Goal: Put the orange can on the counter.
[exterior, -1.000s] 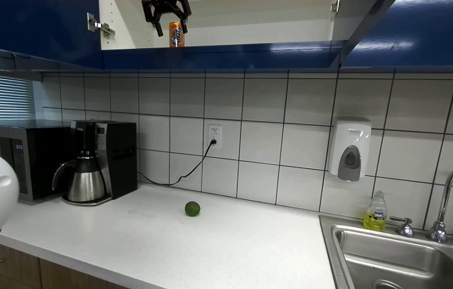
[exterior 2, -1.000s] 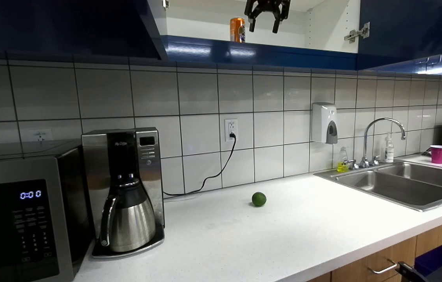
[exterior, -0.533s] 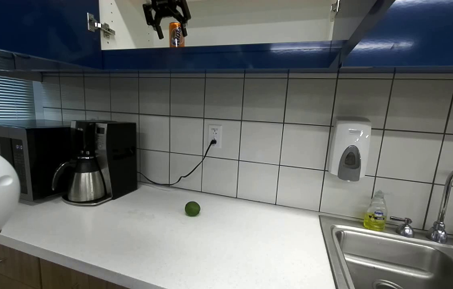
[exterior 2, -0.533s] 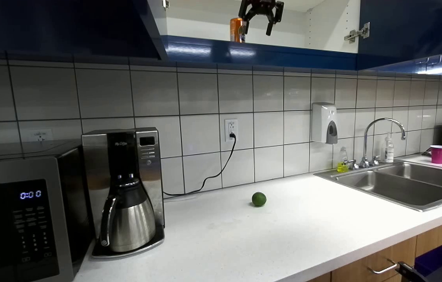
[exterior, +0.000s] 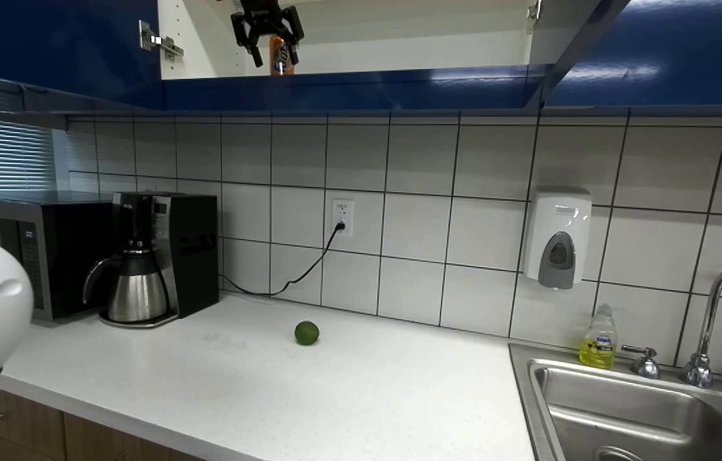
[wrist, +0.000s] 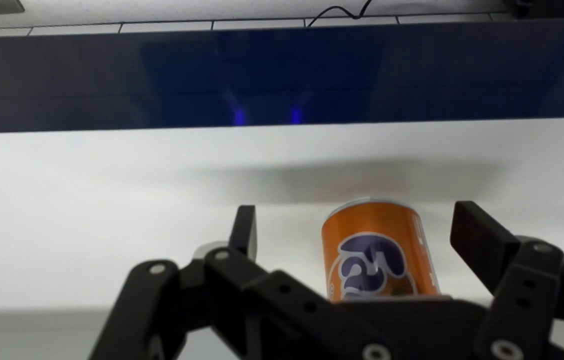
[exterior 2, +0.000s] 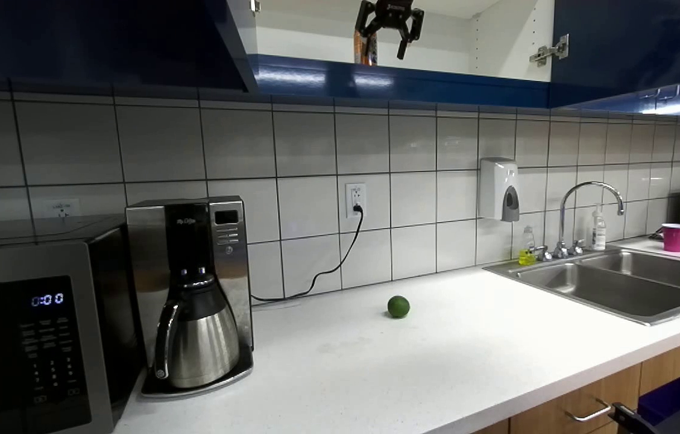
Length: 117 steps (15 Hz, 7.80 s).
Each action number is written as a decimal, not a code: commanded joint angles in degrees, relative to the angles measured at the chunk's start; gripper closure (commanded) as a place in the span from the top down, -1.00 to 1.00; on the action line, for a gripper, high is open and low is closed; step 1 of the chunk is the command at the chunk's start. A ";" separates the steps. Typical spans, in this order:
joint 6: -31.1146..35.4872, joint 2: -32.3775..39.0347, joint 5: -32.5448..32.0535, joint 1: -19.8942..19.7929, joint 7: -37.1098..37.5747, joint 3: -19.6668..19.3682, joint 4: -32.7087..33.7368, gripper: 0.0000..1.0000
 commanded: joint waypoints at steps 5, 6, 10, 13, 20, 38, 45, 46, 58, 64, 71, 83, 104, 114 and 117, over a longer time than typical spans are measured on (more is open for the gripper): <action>1.63 4.42 -2.30 0.95 3.49 0.46 5.43 1.00; 1.80 4.75 -2.52 1.08 3.73 0.42 5.78 1.00; 2.38 5.91 -3.24 1.43 4.63 0.33 7.02 1.00; 2.81 6.63 -3.63 1.64 5.18 0.29 7.83 1.00; 3.64 7.84 -4.00 2.07 5.79 0.18 8.98 1.00; 2.64 8.20 -4.03 1.98 5.46 -0.25 8.40 -0.23; -0.68 4.81 -4.44 1.61 4.19 -2.11 5.00 -0.23; -1.77 4.82 -4.50 1.71 4.07 -2.35 5.70 -0.23; -6.13 3.43 -5.32 1.96 4.62 -3.06 8.48 -0.23; -6.49 1.66 -5.37 2.12 4.60 -3.02 8.23 -0.23; -7.78 -2.25 -4.91 1.99 4.22 -3.15 5.43 -0.23; -9.77 -14.34 -4.07 2.14 2.39 -3.53 -11.57 -0.23; -2.92 -21.28 -3.59 -1.36 -2.36 -3.23 -37.74 -0.23; 6.98 -18.81 -3.58 -2.61 -2.43 -5.00 -46.71 -0.23; 10.62 -16.55 -3.86 -3.83 -2.02 -5.71 -49.09 -0.23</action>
